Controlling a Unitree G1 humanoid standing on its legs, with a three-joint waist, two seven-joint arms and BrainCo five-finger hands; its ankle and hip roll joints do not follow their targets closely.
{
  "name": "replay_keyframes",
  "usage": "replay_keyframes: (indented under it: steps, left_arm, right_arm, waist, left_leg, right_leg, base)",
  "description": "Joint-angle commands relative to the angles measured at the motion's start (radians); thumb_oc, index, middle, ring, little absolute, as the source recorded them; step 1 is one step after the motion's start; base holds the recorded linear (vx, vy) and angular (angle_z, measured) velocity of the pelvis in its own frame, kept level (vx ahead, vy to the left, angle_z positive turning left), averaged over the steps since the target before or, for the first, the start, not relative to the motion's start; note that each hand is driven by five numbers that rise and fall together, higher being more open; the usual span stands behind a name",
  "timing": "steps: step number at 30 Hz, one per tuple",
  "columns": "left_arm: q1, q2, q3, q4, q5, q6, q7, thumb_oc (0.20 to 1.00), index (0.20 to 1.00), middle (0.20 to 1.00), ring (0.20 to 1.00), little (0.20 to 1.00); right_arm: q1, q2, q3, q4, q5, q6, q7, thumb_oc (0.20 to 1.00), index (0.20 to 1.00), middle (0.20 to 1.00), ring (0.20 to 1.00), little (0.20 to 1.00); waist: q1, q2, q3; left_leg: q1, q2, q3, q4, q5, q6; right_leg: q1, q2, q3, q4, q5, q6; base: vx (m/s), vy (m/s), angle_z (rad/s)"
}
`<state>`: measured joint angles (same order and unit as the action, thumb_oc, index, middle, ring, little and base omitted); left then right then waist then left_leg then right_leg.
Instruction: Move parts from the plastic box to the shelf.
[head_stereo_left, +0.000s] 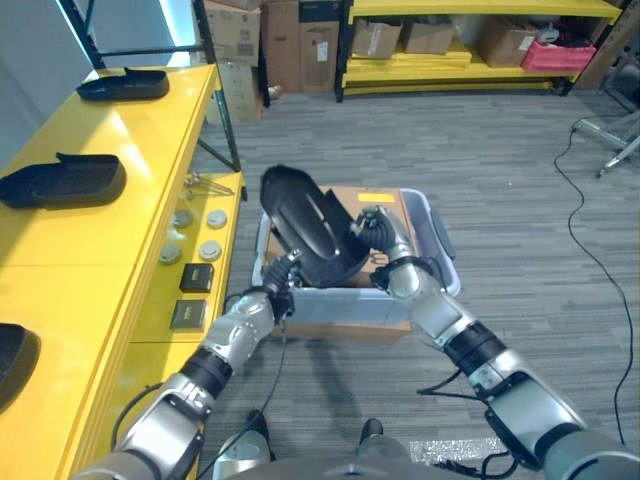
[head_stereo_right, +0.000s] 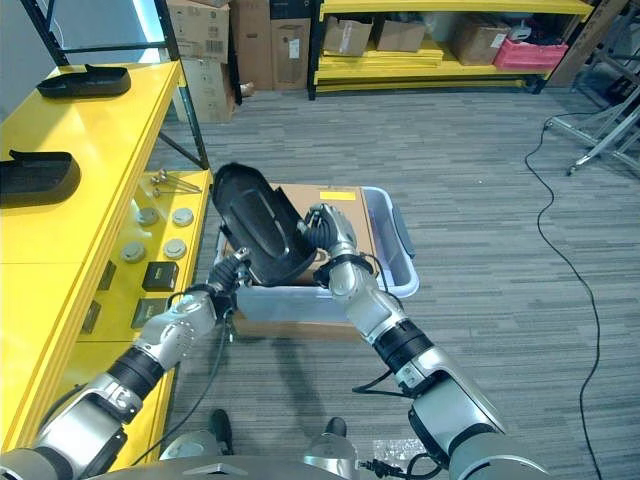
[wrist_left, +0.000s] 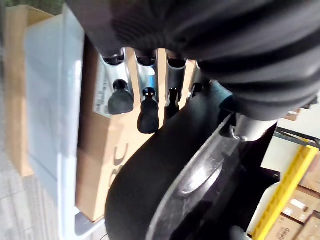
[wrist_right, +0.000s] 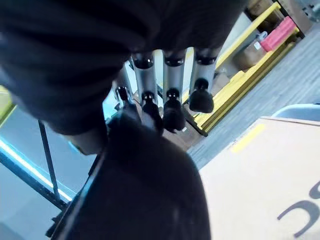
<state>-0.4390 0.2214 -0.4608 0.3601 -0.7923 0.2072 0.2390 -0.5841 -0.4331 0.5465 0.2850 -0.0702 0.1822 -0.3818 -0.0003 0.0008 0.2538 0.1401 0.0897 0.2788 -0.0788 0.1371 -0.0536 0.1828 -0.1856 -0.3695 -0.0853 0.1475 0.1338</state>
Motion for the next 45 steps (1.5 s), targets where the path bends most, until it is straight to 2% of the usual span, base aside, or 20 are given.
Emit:
replay_keyframes:
  steps: [1, 2, 3, 7, 13, 20, 29, 30, 34, 36, 38, 42, 45]
  left_arm:
    - [-0.183, -0.158, -0.064, -0.119, -0.018, -0.171, -0.056, 0.2, 0.2, 0.2, 0.2, 0.2]
    - [-0.194, -0.153, -0.058, -0.139, -0.027, -0.183, -0.047, 0.2, 0.2, 0.2, 0.2, 0.2]
    - [-0.213, -0.151, -0.048, -0.147, -0.038, -0.226, -0.048, 0.2, 0.2, 0.2, 0.2, 0.2]
    - [-0.262, -0.154, -0.028, -0.182, -0.03, -0.264, 0.014, 0.2, 0.2, 0.2, 0.2, 0.2]
    - [-0.304, -0.159, -0.014, -0.187, 0.057, -0.301, 0.072, 0.2, 0.2, 0.2, 0.2, 0.2]
    - [-0.325, -0.162, -0.008, -0.175, 0.127, -0.327, 0.114, 0.2, 0.2, 0.2, 0.2, 0.2]
    - [-0.344, -0.134, -0.017, -0.199, 0.206, -0.317, 0.124, 0.2, 0.2, 0.2, 0.2, 0.2]
    - [-0.344, -0.133, -0.019, -0.208, 0.225, -0.312, 0.134, 0.2, 0.2, 0.2, 0.2, 0.2]
    - [-0.341, -0.121, -0.018, -0.22, 0.252, -0.304, 0.152, 0.2, 0.2, 0.2, 0.2, 0.2]
    - [-0.343, -0.115, -0.018, -0.229, 0.264, -0.297, 0.169, 0.2, 0.2, 0.2, 0.2, 0.2]
    - [-0.342, -0.094, -0.015, -0.231, 0.274, -0.304, 0.176, 0.2, 0.2, 0.2, 0.2, 0.2]
    - [-0.321, -0.052, 0.015, -0.259, 0.261, -0.314, 0.17, 0.2, 0.2, 0.2, 0.2, 0.2]
    - [-0.316, -0.039, 0.029, -0.281, 0.269, -0.309, 0.175, 0.2, 0.2, 0.2, 0.2, 0.2]
  right_arm:
    - [-0.166, 0.124, 0.012, -0.021, 0.18, -0.022, -0.046, 0.2, 0.2, 0.2, 0.2, 0.2]
    - [-0.173, 0.138, 0.006, -0.021, 0.209, -0.023, -0.059, 0.2, 0.2, 0.2, 0.2, 0.2]
    - [-0.19, 0.16, -0.005, -0.02, 0.25, -0.023, -0.076, 0.2, 0.2, 0.2, 0.2, 0.2]
    - [-0.22, 0.215, -0.008, 0.002, 0.281, -0.023, -0.11, 0.2, 0.2, 0.2, 0.2, 0.2]
    - [-0.21, 0.244, -0.015, 0.007, 0.312, -0.03, -0.124, 0.2, 0.2, 0.2, 0.2, 0.2]
    - [-0.18, 0.27, -0.029, 0.0, 0.335, -0.028, -0.113, 0.2, 0.2, 0.2, 0.2, 0.2]
    - [-0.164, 0.278, -0.04, -0.016, 0.35, -0.016, -0.098, 0.2, 0.2, 0.2, 0.2, 0.2]
    - [-0.163, 0.282, -0.039, -0.019, 0.355, -0.008, -0.103, 1.0, 1.0, 1.0, 1.0, 1.0]
    - [-0.153, 0.287, -0.042, -0.03, 0.393, -0.01, -0.113, 1.0, 1.0, 1.0, 1.0, 1.0]
    - [-0.152, 0.291, -0.05, -0.042, 0.458, -0.021, -0.124, 1.0, 1.0, 1.0, 1.0, 1.0]
    - [-0.143, 0.295, -0.072, -0.074, 0.582, -0.056, -0.167, 1.0, 1.0, 1.0, 1.0, 1.0]
    - [-0.083, 0.277, -0.146, -0.109, 0.71, -0.112, -0.191, 1.0, 1.0, 1.0, 1.0, 1.0]
    - [-0.048, 0.268, -0.176, -0.105, 0.73, -0.13, -0.192, 1.0, 1.0, 1.0, 1.0, 1.0]
  waist:
    - [0.048, 0.03, -0.035]
    - [0.051, 0.031, -0.038]
    - [0.054, 0.033, -0.042]
    - [0.063, 0.036, -0.058]
    - [0.064, 0.035, -0.069]
    - [0.055, 0.032, -0.079]
    - [0.047, 0.033, -0.08]
    - [0.048, 0.033, -0.081]
    - [0.046, 0.034, -0.081]
    - [0.045, 0.035, -0.078]
    - [0.044, 0.036, -0.076]
    - [0.038, 0.037, -0.078]
    - [0.033, 0.036, -0.079]
  left_leg:
    - [0.062, -0.035, -0.04, 0.005, -0.138, 0.011]
    - [0.063, -0.035, -0.042, 0.003, -0.138, 0.011]
    - [0.068, -0.036, -0.044, 0.001, -0.14, 0.011]
    - [0.069, -0.038, -0.051, -0.002, -0.14, 0.012]
    - [0.07, -0.039, -0.055, -0.004, -0.14, 0.014]
    - [0.069, -0.041, -0.057, -0.006, -0.136, 0.014]
    - [0.074, -0.043, -0.055, -0.003, -0.138, 0.014]
    - [0.075, -0.043, -0.055, -0.003, -0.139, 0.015]
    - [0.075, -0.044, -0.054, -0.003, -0.138, 0.015]
    - [0.076, -0.043, -0.053, -0.004, -0.137, 0.014]
    - [0.076, -0.042, -0.051, -0.004, -0.136, 0.012]
    - [0.075, -0.042, -0.048, -0.008, -0.138, 0.014]
    - [0.076, -0.041, -0.042, -0.008, -0.137, 0.015]
  right_leg:
    - [0.029, 0.032, -0.027, -0.002, -0.103, 0.022]
    - [0.03, 0.032, -0.03, -0.002, -0.103, 0.021]
    - [0.035, 0.031, -0.034, -0.002, -0.106, 0.02]
    - [0.039, 0.03, -0.041, -0.002, -0.11, 0.016]
    - [0.043, 0.032, -0.042, -0.002, -0.115, 0.011]
    - [0.041, 0.035, -0.036, -0.002, -0.118, 0.005]
    - [0.045, 0.036, -0.027, -0.002, -0.121, 0.0]
    - [0.045, 0.036, -0.025, -0.002, -0.121, 0.0]
    - [0.045, 0.036, -0.022, -0.002, -0.12, 0.0]
    - [0.044, 0.035, -0.023, -0.002, -0.119, 0.0]
    - [0.044, 0.035, -0.024, -0.002, -0.118, 0.001]
    - [0.04, 0.034, -0.024, -0.002, -0.119, 0.003]
    - [0.039, 0.034, -0.023, -0.002, -0.118, 0.004]
  base:
    - [0.0, 0.0, 0.0]
    - [0.0, 0.0, 0.0]
    - [0.0, 0.0, 0.0]
    - [0.0, 0.0, 0.03]
    - [0.0, -0.003, 0.02]
    - [0.0, 0.0, 0.0]
    - [0.0, 0.0, 0.0]
    - [0.0, 0.0, 0.0]
    - [0.0, 0.0, 0.0]
    - [0.0, 0.0, 0.0]
    - [0.0, 0.0, 0.0]
    - [0.0, 0.0, 0.0]
    - [0.0, 0.0, 0.0]
